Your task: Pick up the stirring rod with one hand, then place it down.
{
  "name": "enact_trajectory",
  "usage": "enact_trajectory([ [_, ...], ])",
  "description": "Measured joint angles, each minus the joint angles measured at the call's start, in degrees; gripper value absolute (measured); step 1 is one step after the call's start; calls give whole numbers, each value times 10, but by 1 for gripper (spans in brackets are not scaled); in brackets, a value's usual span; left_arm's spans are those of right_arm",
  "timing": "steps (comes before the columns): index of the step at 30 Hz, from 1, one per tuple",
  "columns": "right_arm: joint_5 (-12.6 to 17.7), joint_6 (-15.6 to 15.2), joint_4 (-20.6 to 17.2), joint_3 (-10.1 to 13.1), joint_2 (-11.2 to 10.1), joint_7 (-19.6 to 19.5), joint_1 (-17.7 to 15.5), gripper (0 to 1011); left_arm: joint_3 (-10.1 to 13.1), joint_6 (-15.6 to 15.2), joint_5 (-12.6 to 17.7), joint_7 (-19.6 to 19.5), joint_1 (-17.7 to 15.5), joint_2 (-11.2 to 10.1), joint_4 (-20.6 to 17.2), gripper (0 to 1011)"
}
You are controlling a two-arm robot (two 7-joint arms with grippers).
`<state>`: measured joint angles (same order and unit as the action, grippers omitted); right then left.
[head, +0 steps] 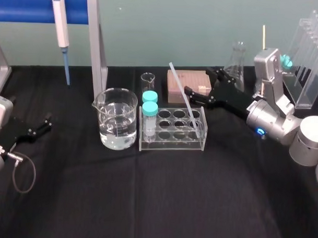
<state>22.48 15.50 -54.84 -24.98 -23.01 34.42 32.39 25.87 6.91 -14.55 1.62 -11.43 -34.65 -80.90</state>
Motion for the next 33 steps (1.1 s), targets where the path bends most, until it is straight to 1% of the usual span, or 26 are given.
enact_trajectory([
  [1, 2, -2, 12, 0, 4, 11, 7, 1000, 0, 0, 0, 0, 0, 0, 0, 1000],
  [8, 7, -4, 65, 1, 24, 51, 38, 1000, 0, 0, 0, 0, 0, 0, 0, 1000],
  [9, 8, -3, 80, 1, 29, 61, 47, 1000, 0, 0, 0, 0, 0, 0, 0, 1000],
  [11, 9, -3, 94, 2, 34, 71, 55, 1000, 0, 0, 0, 0, 0, 0, 0, 1000],
  [12, 9, -2, 108, 2, 39, 80, 63, 1000, 0, 0, 0, 0, 0, 0, 0, 1000],
  [14, 10, 0, 123, 2, 44, 89, 71, 1000, 0, 0, 0, 0, 0, 0, 0, 1000],
  [15, 10, 2, 140, 3, 50, 99, 80, 1000, 0, 0, 0, 0, 0, 0, 0, 1000],
  [17, 10, 4, 156, 3, 55, 108, 89, 1000, 0, 0, 0, 0, 0, 0, 0, 1000],
  [18, 10, 7, 173, 3, 60, 116, 98, 1000, 0, 0, 0, 0, 0, 0, 0, 1000],
  [20, 10, 11, 191, 3, 66, 125, 107, 1000, 0, 0, 0, 0, 0, 0, 0, 1000],
  [21, 9, 14, 209, 3, 71, 133, 117, 1000, 0, 0, 0, 0, 0, 0, 0, 1000],
  [24, 8, 20, 236, 4, 79, 145, 131, 1000, 0, 0, 0, 0, 0, 0, 0, 1000],
  [27, 4, 31, 282, 5, 93, 165, 154, 1000, 0, 0, 0, 0, 0, 0, 0, 1000],
  [30, 2, 38, 308, 6, 101, 175, 167, 1000, 0, 0, 0, 0, 0, 0, 0, 1000],
  [31, 0, 44, 329, 6, 107, 183, 176, 1000, 0, 0, 0, 0, 0, 0, 0, 1000],
  [33, -1, 50, 350, 7, 113, 190, 186, 1000, 0, 0, 0, 0, 0, 0, 0, 1000],
])
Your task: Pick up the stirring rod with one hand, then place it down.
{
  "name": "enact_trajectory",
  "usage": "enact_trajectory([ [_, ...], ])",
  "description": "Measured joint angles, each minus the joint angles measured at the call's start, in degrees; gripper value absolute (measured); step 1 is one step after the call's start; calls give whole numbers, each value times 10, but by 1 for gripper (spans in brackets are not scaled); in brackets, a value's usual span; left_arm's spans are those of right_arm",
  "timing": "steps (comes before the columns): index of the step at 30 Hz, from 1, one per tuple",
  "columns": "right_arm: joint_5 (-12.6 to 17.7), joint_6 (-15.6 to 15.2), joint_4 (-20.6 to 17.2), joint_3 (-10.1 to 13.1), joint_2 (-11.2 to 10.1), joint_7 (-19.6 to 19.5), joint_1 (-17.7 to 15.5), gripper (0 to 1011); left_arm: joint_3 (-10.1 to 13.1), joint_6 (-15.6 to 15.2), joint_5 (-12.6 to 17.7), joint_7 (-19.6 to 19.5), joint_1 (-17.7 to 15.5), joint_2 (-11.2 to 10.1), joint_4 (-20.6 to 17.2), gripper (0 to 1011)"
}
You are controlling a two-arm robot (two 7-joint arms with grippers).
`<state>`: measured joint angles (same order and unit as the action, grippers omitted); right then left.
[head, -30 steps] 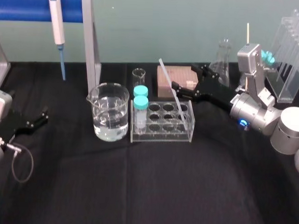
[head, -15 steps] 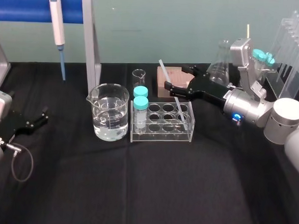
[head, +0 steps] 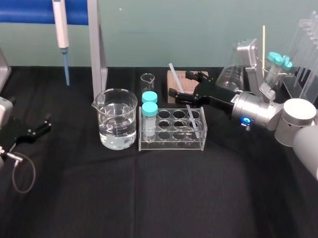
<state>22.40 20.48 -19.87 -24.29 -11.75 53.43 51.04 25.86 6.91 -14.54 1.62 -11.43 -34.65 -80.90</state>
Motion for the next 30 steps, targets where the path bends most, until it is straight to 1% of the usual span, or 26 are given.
enact_trajectory([
  [1, -2, 7, 21, 0, 6, 6, 10, 1000, 0, 0, 0, 0, 0, 0, 0, 1000],
  [3, -4, 15, 45, 1, 12, 14, 21, 1000, 0, 0, 0, 0, 0, 0, 0, 1000],
  [4, -4, 23, 70, 1, 19, 20, 33, 1000, 0, 0, 0, 0, 0, 0, 0, 1000],
  [5, -4, 29, 85, 0, 22, 23, 40, 1000, 0, 0, 0, 0, 0, 0, 0, 1000],
  [6, -3, 42, 119, -4, 30, 30, 56, 1000, 0, 0, 0, 0, 0, 0, 0, 1000],
  [7, -3, 42, 119, -4, 30, 30, 56, 1000, 0, 0, 0, 0, 0, 0, 0, 1000],
  [8, 42, 67, 173, -50, 41, 39, 82, 1000, 0, 0, 0, 0, 0, 0, 0, 1000],
  [9, 65, 77, 200, -75, 47, 44, 96, 1000, 0, 0, 0, 0, 0, 0, 0, 1000],
  [10, 61, 76, 190, -67, 45, 43, 93, 1000, 0, 0, 0, 0, 0, 0, 0, 1000],
  [17, 41, 67, 171, -48, 41, 42, 82, 1000, 0, 0, 0, 0, 0, 0, 0, 1000],
  [30, 23, 58, 154, -30, 38, 38, 73, 1000, 0, 0, 0, 0, 0, 0, 0, 1000],
])
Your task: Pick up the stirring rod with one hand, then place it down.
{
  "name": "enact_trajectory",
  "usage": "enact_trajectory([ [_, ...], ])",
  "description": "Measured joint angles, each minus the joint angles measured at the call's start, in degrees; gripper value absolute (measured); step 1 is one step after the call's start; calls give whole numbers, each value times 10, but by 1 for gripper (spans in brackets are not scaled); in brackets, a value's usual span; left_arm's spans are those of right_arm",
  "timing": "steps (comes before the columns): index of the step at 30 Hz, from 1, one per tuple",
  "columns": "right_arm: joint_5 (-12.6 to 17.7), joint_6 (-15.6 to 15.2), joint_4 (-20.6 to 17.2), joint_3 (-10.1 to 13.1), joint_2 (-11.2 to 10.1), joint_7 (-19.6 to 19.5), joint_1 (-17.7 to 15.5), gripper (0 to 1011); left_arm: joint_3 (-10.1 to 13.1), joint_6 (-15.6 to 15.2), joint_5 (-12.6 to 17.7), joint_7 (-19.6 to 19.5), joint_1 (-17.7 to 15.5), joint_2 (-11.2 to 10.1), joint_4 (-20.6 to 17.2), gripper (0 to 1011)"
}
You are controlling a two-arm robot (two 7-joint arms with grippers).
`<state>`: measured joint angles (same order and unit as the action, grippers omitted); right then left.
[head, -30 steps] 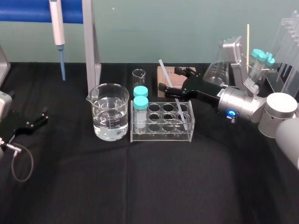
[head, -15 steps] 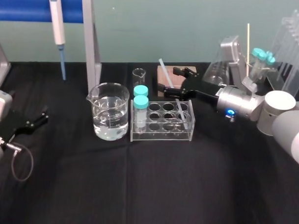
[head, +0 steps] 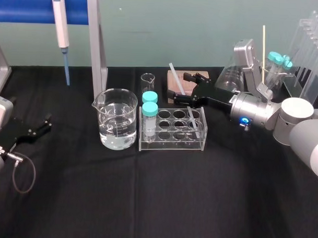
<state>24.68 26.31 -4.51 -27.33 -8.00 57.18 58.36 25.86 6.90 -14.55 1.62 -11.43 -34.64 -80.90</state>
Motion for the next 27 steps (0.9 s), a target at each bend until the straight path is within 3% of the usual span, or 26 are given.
enact_trajectory([
  [12, -5, -3, -6, 6, -1, -2, -3, 995, 0, 0, 0, 0, 0, 0, 0, 1000],
  [21, -8, -4, -8, 8, -1, -2, -4, 791, 0, 0, 0, 0, 0, 0, 0, 1000],
  [27, -8, -4, -8, 8, -2, -2, -4, 600, 0, 0, 0, 0, 0, 0, 0, 1000],
])
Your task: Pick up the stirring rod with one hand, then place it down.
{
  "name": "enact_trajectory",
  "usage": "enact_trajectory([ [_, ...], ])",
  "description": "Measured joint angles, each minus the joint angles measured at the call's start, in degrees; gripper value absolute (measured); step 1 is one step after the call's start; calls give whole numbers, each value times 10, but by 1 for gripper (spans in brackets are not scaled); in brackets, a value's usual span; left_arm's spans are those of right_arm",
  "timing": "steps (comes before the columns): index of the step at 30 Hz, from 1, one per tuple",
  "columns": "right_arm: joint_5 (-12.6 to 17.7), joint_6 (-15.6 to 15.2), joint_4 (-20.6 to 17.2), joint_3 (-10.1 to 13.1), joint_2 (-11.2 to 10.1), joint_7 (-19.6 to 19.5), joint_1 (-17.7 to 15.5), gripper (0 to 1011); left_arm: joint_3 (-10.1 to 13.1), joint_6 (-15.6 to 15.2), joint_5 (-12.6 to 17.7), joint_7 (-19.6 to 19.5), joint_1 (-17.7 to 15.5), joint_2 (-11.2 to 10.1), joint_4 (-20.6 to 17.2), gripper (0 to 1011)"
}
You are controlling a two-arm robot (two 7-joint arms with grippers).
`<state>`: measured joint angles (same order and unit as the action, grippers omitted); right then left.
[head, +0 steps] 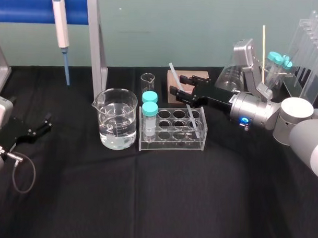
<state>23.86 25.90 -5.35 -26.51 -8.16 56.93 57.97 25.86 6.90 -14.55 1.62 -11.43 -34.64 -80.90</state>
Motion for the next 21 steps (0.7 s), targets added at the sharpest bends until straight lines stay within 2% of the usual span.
enact_trajectory([
  [6, 0, -1, 0, 0, 0, 0, 0, 396, 0, 0, 0, 0, 0, 0, 0, 1000],
  [8, 0, -1, -1, 0, 0, 0, 0, 361, 0, 0, 0, 0, 0, 0, 0, 1000],
  [9, 0, -1, -1, 1, 0, 0, 0, 302, 0, 0, 0, 0, 0, 0, 0, 1000],
  [12, -1, -1, -1, 1, 0, 0, 0, 234, 0, 0, 0, 0, 0, 0, 0, 1000],
  [14, -1, -1, -1, 1, 0, 0, 0, 138, 0, 0, 0, 0, 0, 0, 0, 1000],
  [15, -1, -1, -1, 1, 0, 0, 0, 138, 0, 0, 0, 0, 0, 0, 0, 1000],
  [17, -1, -1, -1, 1, 0, 0, 0, 72, 0, 0, 0, 0, 0, 0, 0, 1000],
  [21, -1, -1, -1, 1, 0, 0, 0, 72, 0, 0, 0, 0, 0, 0, 0, 1000],
])
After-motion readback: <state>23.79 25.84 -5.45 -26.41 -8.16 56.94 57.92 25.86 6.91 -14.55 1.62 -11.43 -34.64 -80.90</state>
